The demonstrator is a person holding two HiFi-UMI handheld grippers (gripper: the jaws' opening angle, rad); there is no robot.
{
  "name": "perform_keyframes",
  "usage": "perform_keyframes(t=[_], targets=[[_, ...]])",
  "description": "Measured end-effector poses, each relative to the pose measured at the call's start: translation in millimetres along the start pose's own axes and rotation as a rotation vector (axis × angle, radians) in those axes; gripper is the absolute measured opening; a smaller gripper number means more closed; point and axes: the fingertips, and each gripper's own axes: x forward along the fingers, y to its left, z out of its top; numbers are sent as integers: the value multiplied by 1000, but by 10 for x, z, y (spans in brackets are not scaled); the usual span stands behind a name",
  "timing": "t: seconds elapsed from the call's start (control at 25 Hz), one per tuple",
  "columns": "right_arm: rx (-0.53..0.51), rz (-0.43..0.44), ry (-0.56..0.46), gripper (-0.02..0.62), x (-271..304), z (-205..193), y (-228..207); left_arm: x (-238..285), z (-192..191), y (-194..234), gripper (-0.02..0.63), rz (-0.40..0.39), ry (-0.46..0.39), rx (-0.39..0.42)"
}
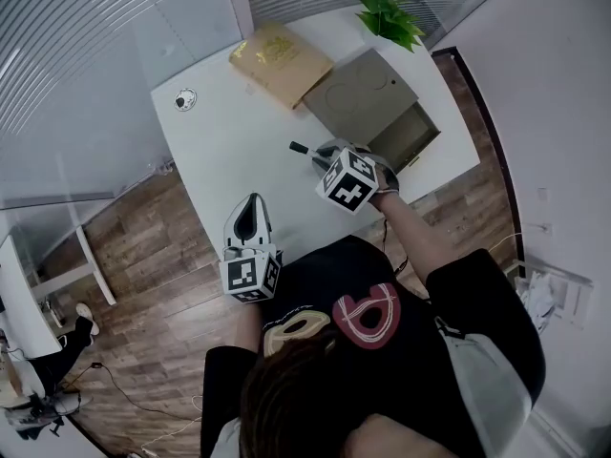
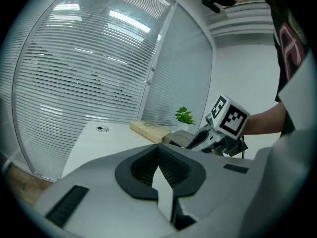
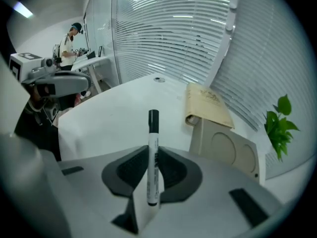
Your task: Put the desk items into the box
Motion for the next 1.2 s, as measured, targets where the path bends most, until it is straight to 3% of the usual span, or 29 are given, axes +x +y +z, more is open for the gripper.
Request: perform_keyframes(t=[0.32,0.76,1.2], targets=[[198,-24,-37,72,-213,-91,-43,19,40,-148,17,-52,-1,27],[391,-100,-57,71,-505,-368,-153,62,63,-323,17,-120,-13,63],[578,-203,-50,71,-614,-1026,-447,104,69,-550,17,-175,-14,54]])
